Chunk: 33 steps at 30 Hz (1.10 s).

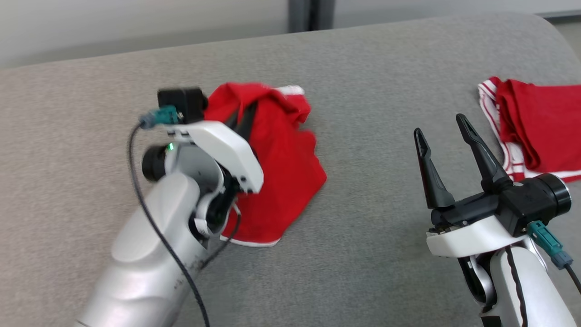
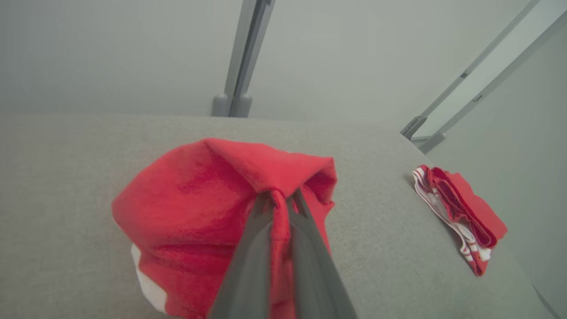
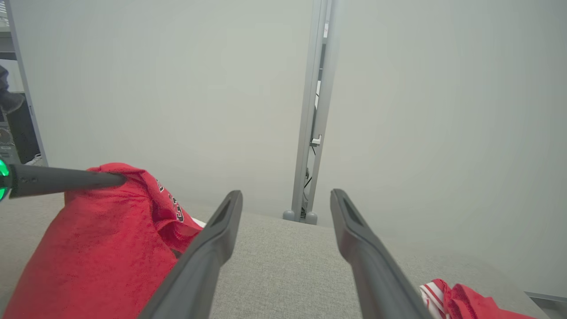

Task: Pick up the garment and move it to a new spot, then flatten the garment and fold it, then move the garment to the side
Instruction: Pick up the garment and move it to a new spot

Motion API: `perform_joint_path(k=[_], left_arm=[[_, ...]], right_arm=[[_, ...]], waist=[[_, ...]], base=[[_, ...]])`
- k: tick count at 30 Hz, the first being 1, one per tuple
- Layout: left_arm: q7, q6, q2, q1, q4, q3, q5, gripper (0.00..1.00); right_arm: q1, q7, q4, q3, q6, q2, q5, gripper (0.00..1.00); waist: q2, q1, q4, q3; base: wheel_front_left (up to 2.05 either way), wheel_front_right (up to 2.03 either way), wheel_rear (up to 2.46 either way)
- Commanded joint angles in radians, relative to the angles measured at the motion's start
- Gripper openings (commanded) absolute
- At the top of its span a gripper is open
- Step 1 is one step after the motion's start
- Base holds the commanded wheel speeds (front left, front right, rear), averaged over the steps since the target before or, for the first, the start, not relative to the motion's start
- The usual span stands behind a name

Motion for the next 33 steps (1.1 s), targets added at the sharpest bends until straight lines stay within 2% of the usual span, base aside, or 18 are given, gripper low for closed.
perform_joint_path(k=[1, 7, 14, 17, 23, 27, 29, 33], left_arm=[[0.000, 0.005, -0.007, 0.014, 0.045, -0.010, 0.001, 1.00], [-0.074, -0.023, -0.018, -0.007, 0.181, -0.047, 0.044, 1.00], [-0.189, -0.069, -0.003, -0.014, 0.219, -0.003, 0.023, 1.00], [-0.235, -0.076, 0.017, -0.005, 0.206, 0.019, 0.018, 1.00], [-0.325, -0.058, 0.097, 0.047, 0.150, 0.060, 0.040, 1.00], [-0.366, -0.051, 0.140, 0.132, 0.093, 0.128, 0.016, 1.00], [-0.377, -0.041, 0.174, 0.185, 0.069, 0.141, 0.058, 1.00], [-0.382, -0.046, 0.172, 0.269, 0.001, 0.203, 0.083, 1.00]], right_arm=[[-0.009, -0.002, -0.004, -0.002, 0.000, 0.000, 0.007, 1.00], [-0.003, -0.002, -0.006, -0.010, 0.000, 0.006, 0.007, 1.00], [0.021, -0.002, 0.007, -0.023, 0.000, 0.007, -0.003, 1.00], [0.033, -0.002, 0.014, -0.031, 0.000, 0.002, -0.007, 1.00], [0.060, -0.002, 0.039, -0.004, 0.000, -0.047, -0.012, 1.00], [0.081, -0.002, 0.049, -0.024, 0.000, -0.060, 0.008, 1.00], [0.092, -0.002, 0.063, -0.029, 0.000, -0.071, 0.009, 1.00], [0.102, -0.002, 0.073, -0.036, 0.000, -0.079, 0.014, 1.00]], waist=[[0.0000, 0.0000, -0.038, 0.020], [0.0000, 0.0000, -0.055, 0.024], [0.0000, 0.0000, 0.000, -0.025], [0.0000, 0.0000, 0.040, -0.050], [0.0000, 0.0000, 0.112, -0.091], [0.0000, 0.0000, 0.149, -0.113], [0.0000, 0.0000, 0.164, -0.122], [0.0000, 0.0000, 0.181, -0.134]], base=[[0.00, 0.00, 0.00], [0.00, 0.00, 0.00], [0.00, 0.00, 0.00], [0.00, 0.00, 0.00], [0.00, 0.00, 0.00], [0.00, 0.00, 0.00], [0.00, 0.00, 0.00], [0.00, 0.00, 0.00]])
